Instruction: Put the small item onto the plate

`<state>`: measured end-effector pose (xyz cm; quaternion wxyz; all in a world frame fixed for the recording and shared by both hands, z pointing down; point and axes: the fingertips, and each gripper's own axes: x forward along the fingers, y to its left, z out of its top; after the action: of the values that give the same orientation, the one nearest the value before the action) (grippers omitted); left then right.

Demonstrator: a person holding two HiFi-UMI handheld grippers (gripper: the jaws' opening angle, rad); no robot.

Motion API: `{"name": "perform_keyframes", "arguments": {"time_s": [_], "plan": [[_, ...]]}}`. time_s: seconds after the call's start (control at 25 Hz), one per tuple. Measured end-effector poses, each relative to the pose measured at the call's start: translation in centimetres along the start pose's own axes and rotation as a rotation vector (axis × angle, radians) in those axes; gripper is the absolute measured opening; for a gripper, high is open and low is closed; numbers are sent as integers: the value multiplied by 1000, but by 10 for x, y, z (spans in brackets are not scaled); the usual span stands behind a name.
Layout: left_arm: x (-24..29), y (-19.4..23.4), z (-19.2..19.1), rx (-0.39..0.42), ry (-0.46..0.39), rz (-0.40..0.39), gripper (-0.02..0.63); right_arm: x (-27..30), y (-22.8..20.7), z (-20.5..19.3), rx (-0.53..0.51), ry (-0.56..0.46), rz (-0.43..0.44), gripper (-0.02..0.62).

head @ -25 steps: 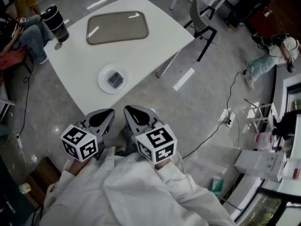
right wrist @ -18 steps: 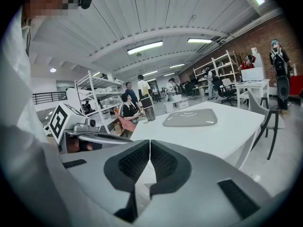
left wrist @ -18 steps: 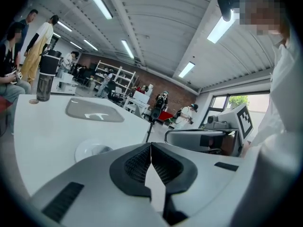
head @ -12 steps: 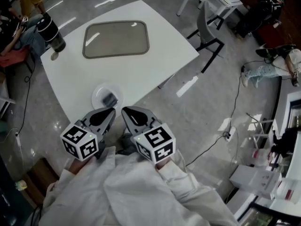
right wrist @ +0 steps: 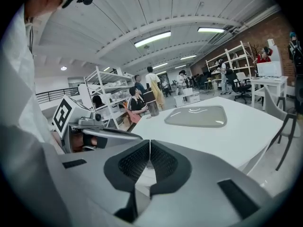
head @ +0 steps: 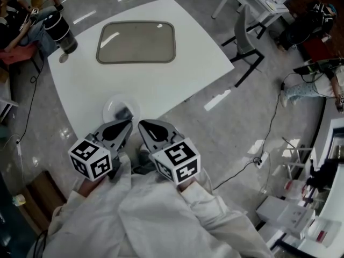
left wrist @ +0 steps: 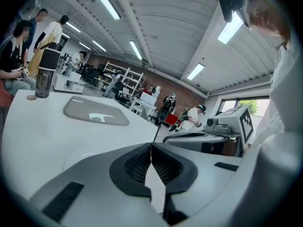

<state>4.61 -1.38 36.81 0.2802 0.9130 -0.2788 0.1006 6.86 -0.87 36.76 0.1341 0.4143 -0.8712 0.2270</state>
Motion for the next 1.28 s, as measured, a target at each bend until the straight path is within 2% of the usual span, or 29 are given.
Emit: {"name": "perform_keyframes", "arguments": {"time_s": [0.28, 0.84, 1.28], "plan": [[-1, 0, 1, -1, 4, -8, 11, 0, -3, 4, 15, -14, -16, 15], [-22, 27, 7, -20, 44, -8, 11, 24, 6, 10, 60, 3, -43, 15], [-25, 50, -3, -72, 74, 11, 11, 41, 3, 4, 93, 31, -45, 15]]}}
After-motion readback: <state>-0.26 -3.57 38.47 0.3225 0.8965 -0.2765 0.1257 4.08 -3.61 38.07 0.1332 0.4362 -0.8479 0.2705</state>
